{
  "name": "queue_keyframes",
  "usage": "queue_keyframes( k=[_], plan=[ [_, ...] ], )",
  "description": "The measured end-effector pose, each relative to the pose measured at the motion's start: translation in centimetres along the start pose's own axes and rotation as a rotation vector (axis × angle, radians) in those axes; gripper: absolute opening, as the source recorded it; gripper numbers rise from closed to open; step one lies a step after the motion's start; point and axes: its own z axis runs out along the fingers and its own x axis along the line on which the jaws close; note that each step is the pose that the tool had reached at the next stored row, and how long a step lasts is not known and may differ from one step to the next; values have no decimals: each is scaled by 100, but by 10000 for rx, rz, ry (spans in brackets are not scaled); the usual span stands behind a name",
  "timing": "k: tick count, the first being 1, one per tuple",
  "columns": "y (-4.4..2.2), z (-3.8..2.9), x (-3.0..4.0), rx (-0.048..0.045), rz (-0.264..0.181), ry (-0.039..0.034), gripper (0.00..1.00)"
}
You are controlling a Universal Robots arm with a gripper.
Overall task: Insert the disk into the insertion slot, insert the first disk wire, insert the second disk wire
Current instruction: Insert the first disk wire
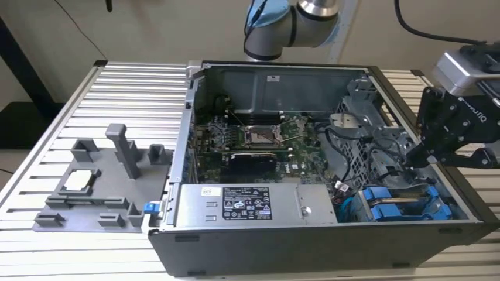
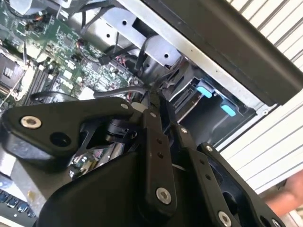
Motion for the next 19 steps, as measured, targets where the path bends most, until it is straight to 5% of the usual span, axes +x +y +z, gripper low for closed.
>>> queue_keyframes(
  k=[4,6,8,9,11,19],
  plan=[
    [72,5,-4,129,27,642,19],
    [94,6,-6,358,26,946,19],
    [110,8,-7,700,14,1162,19],
    [126,13,-8,838,8,1201,19],
    [169,36,-8,951,23,1232,19],
    [205,107,-4,1039,548,1255,19]
  ],
)
